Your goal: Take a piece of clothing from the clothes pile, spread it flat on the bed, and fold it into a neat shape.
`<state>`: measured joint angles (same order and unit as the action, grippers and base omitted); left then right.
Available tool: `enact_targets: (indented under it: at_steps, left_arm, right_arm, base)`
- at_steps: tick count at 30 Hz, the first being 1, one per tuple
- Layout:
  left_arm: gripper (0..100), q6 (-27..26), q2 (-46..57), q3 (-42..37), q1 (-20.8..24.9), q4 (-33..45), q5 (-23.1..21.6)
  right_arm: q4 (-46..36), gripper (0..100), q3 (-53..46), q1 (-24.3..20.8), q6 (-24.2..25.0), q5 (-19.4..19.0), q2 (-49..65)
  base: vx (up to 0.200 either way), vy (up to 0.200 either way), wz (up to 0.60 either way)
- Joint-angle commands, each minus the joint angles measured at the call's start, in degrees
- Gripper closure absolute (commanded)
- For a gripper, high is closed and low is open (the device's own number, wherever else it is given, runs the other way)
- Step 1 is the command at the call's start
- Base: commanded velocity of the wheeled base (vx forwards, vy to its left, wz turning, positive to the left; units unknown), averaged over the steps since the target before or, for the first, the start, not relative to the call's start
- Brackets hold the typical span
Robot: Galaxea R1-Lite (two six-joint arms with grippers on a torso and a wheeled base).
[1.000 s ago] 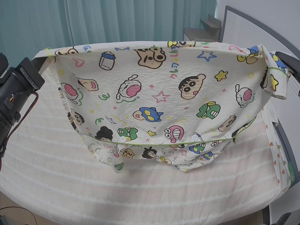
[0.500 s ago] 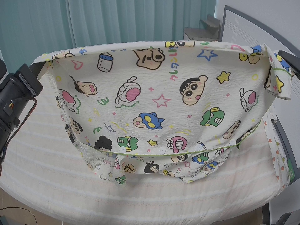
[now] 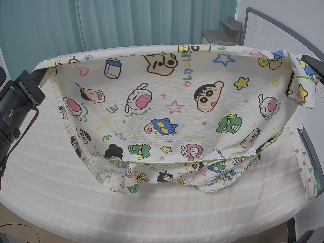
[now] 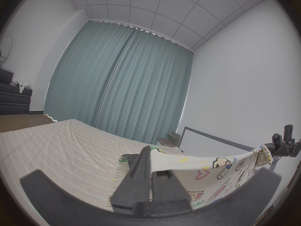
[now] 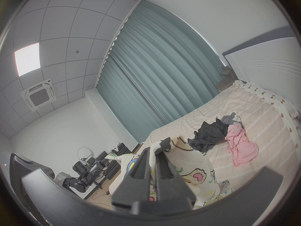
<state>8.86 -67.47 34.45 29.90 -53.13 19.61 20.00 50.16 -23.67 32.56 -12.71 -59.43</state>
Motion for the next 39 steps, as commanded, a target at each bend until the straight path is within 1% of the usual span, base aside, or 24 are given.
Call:
enact_targets:
  at_steps: [1, 5, 10, 15, 34, 39]
  left_arm:
    - [100, 0.0, 0.1, -0.1, 0.0, 0.0, 0.0]
    - [100, 0.0, 0.2, 0.1, 0.0, 0.0, 0.2]
    - [100, -0.1, 0.6, 0.5, 0.0, 0.0, 0.4]
    - [100, -0.1, 0.9, 0.3, 0.0, 0.0, 0.4]
    - [100, -0.1, 1.7, 0.3, -0.3, 0.0, 0.4]
    - [100, -0.1, 2.1, 0.0, -0.4, 0.0, 0.4]
  right_arm:
    - [0.0, 100, 0.0, -0.1, 0.0, 0.0, -0.2]
    - [0.0, 100, 0.5, -0.3, 0.0, -0.1, -0.5]
    - [0.0, 100, 1.0, -3.3, 0.0, 0.0, -1.0]
    - [0.4, 100, 1.1, -4.8, 0.0, 0.1, -2.2]
    - [0.3, 100, 3.3, -5.4, -0.1, -0.1, -3.5]
    - [0.4, 100, 3.3, -7.4, -0.1, 0.1, -4.1]
  base:
    - [0.000, 0.200, 0.00]
    - [0.000, 0.200, 0.00]
    - [0.000, 0.200, 0.00]
    - [0.000, 0.200, 0.00]
    - [0.000, 0.200, 0.00]
    - [0.000, 0.200, 0.00]
